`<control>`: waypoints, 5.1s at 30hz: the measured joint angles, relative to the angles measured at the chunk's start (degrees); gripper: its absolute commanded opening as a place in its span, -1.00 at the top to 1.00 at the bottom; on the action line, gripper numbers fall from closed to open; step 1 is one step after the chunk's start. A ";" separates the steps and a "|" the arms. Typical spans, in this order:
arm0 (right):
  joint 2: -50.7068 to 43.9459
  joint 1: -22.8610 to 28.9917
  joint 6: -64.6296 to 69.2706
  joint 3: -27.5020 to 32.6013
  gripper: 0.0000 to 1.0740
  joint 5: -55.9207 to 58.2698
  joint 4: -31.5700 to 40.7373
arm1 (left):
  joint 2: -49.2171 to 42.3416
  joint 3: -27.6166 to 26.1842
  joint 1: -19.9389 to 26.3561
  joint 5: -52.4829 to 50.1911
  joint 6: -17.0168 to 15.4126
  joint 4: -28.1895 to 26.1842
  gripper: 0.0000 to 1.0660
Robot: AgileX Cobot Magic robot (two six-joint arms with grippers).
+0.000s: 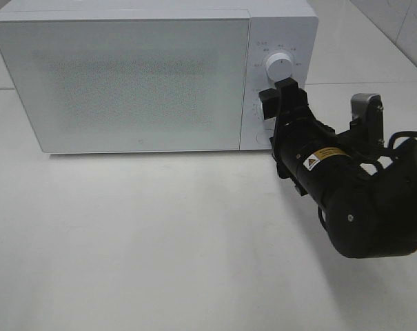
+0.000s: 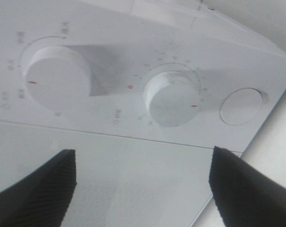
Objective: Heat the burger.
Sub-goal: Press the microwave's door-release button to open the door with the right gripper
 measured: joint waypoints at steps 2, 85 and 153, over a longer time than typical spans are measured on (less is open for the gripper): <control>-3.78 0.00 -4.76 1.72 -0.40 2.18 -1.38 | 0.00 0.00 0.00 0.00 0.00 0.00 -0.58; -96.43 -20.86 -62.97 2.12 -0.40 125.71 -31.91 | 0.00 0.00 0.00 -0.06 0.00 0.00 -0.58; -61.13 -29.97 -62.51 1.55 -0.40 72.59 -32.31 | 0.00 0.00 0.00 -0.11 0.00 0.00 -0.58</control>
